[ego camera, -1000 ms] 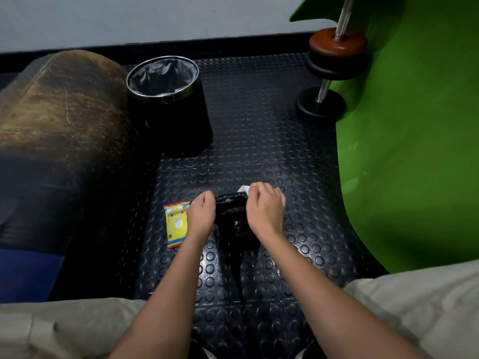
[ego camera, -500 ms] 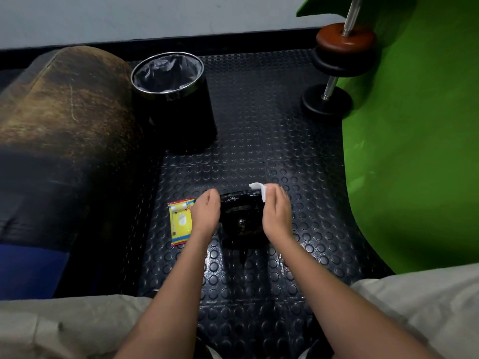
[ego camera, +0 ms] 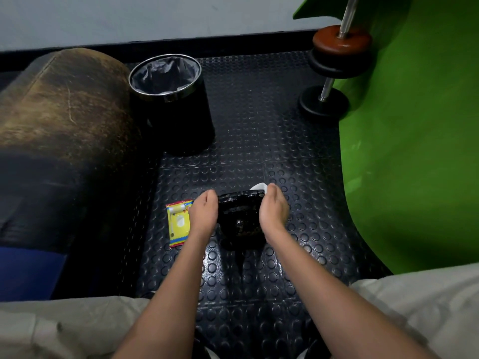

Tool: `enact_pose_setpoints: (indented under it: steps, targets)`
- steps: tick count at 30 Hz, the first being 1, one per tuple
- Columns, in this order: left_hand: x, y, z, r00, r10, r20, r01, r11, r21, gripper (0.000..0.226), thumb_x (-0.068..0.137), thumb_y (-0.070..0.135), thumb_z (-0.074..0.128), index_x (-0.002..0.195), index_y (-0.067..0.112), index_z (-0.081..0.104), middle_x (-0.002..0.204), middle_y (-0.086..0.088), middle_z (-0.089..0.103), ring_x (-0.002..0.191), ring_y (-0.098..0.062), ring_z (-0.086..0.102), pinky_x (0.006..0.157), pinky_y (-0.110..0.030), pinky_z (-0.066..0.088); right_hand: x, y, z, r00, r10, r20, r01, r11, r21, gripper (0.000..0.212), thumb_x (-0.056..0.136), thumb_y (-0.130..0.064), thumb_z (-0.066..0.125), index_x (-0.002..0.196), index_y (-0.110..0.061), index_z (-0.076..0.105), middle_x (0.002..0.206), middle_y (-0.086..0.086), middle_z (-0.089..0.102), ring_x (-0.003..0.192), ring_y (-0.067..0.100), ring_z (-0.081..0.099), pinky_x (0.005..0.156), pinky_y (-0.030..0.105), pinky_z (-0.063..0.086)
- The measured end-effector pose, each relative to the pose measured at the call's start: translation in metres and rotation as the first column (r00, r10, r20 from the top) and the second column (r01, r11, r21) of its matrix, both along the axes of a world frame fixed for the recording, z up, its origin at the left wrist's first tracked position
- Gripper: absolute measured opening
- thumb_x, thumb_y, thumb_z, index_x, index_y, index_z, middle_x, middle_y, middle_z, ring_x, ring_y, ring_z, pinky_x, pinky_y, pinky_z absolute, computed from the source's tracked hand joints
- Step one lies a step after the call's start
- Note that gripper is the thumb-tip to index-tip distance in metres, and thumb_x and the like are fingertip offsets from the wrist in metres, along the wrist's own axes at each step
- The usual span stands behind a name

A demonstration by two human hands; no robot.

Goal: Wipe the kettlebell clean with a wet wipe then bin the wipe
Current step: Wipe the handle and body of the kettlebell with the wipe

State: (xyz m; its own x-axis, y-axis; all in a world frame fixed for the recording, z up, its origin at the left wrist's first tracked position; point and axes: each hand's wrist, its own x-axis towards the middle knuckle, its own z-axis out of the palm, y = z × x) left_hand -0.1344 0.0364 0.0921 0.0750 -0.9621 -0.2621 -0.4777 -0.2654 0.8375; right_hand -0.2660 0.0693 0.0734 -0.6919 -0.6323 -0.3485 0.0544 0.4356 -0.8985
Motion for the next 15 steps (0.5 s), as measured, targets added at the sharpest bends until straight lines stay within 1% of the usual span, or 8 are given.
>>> enact_pose_setpoints:
  steps: [2,4,6,8,10,11,13,15]
  targets:
    - [0.000,0.000,0.000,1.000,-0.001,0.002,0.001,1.000,-0.003,0.031,0.096,0.025,0.036,0.067,0.019,0.031,0.064,0.003,0.036,0.063,-0.015,0.032,0.057,-0.035,0.025,0.006,0.004,0.000,0.952,0.093,-0.291,-0.123,0.989,-0.088,0.037,0.106,-0.031,0.034,0.097,-0.015,0.066,0.100,-0.006,0.063,0.103,0.018,0.057,0.093,0.039,0.044]
    - [0.000,-0.001,0.000,1.000,0.001,0.001,-0.001,1.000,-0.004,0.030,0.096,0.026,0.036,0.067,0.019,0.031,0.064,0.003,0.037,0.063,-0.016,0.032,0.058,-0.035,0.026,0.007,0.007,-0.007,0.826,0.159,-0.541,-0.267,0.955,-0.128,0.036,0.106,-0.029,0.033,0.091,-0.018,0.065,0.091,-0.009,0.061,0.093,0.011,0.050,0.096,0.039,0.043]
    - [0.001,0.000,0.000,1.000,0.003,0.001,-0.003,1.000,-0.004,0.031,0.096,0.026,0.036,0.066,0.019,0.030,0.064,0.003,0.036,0.063,-0.016,0.032,0.057,-0.035,0.025,0.005,0.010,-0.018,0.737,0.170,-0.655,-0.351,0.923,-0.155,0.040,0.107,-0.032,0.030,0.099,-0.018,0.066,0.096,-0.010,0.061,0.094,0.006,0.047,0.102,0.039,0.041]
    - [0.001,0.000,0.000,1.000,-0.003,0.002,0.003,1.000,-0.011,0.031,0.096,0.025,0.036,0.067,0.020,0.030,0.064,0.004,0.035,0.063,-0.016,0.031,0.056,-0.035,0.025,0.002,0.014,-0.028,0.750,0.165,-0.641,-0.366,0.910,-0.194,0.045,0.107,-0.039,0.027,0.112,-0.018,0.066,0.109,-0.010,0.062,0.104,0.007,0.050,0.102,0.028,0.039]
    - [0.001,0.000,-0.001,1.000,-0.004,-0.002,0.004,1.000,-0.014,0.031,0.097,0.025,0.036,0.067,0.020,0.029,0.063,0.004,0.035,0.062,-0.015,0.031,0.056,-0.034,0.024,0.003,0.018,-0.033,0.831,0.131,-0.541,-0.293,0.929,-0.226,0.048,0.106,-0.044,0.026,0.120,-0.019,0.064,0.118,-0.011,0.060,0.111,0.007,0.049,0.097,0.010,0.031]
    - [0.000,0.000,-0.001,1.000,-0.003,0.000,0.003,1.000,-0.013,0.031,0.097,0.025,0.036,0.067,0.020,0.029,0.063,0.004,0.034,0.062,-0.015,0.030,0.055,-0.034,0.024,0.004,0.018,-0.033,0.865,0.111,-0.490,-0.249,0.942,-0.226,0.047,0.106,-0.045,0.026,0.121,-0.020,0.063,0.119,-0.011,0.059,0.112,0.007,0.048,0.094,0.006,0.028]
    - [0.000,-0.001,-0.001,1.000,-0.004,0.003,0.004,1.000,-0.011,0.031,0.097,0.025,0.036,0.068,0.019,0.029,0.064,0.003,0.034,0.062,-0.015,0.030,0.056,-0.034,0.024,0.007,0.017,-0.027,0.918,0.097,-0.385,-0.188,0.960,-0.208,0.041,0.108,-0.041,0.028,0.118,-0.022,0.062,0.116,-0.011,0.057,0.111,0.009,0.049,0.091,0.010,0.030]
    - [0.000,-0.002,-0.002,1.000,-0.005,0.004,0.005,1.000,-0.013,0.031,0.096,0.024,0.036,0.067,0.020,0.028,0.064,0.003,0.034,0.062,-0.015,0.029,0.057,-0.034,0.024,0.006,0.014,-0.022,0.983,0.076,-0.167,-0.106,0.978,-0.180,0.036,0.108,-0.040,0.030,0.115,-0.023,0.061,0.113,-0.008,0.058,0.108,0.015,0.052,0.089,0.026,0.038]
